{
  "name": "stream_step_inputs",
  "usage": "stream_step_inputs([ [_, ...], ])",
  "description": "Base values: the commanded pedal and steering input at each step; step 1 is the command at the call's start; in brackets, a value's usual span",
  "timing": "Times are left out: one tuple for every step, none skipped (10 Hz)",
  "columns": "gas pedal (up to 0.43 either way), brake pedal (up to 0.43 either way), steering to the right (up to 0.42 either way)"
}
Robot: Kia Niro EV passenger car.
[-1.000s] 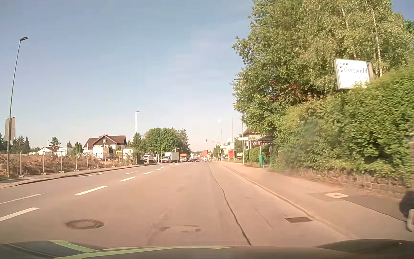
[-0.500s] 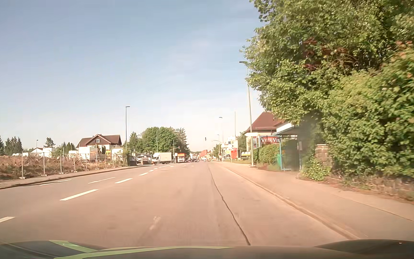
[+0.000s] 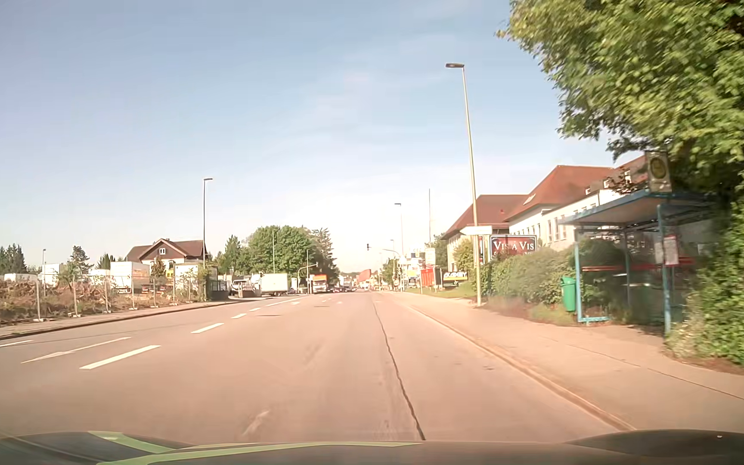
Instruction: Follow the waypoints while adhering to traffic rules and regulations
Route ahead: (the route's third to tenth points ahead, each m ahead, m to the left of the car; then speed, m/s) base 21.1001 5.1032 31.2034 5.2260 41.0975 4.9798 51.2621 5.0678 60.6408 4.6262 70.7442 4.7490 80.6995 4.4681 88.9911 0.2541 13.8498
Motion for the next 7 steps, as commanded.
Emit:
stream_step_inputs([
  [0.079,0.000,0.001],
  [0.079,0.000,0.000],
  [0.079,0.000,0.000],
  [0.059,0.000,0.001],
  [0.000,0.000,0.000],
  [0.000,0.000,0.000],
  [0.000,0.000,0.000],
])
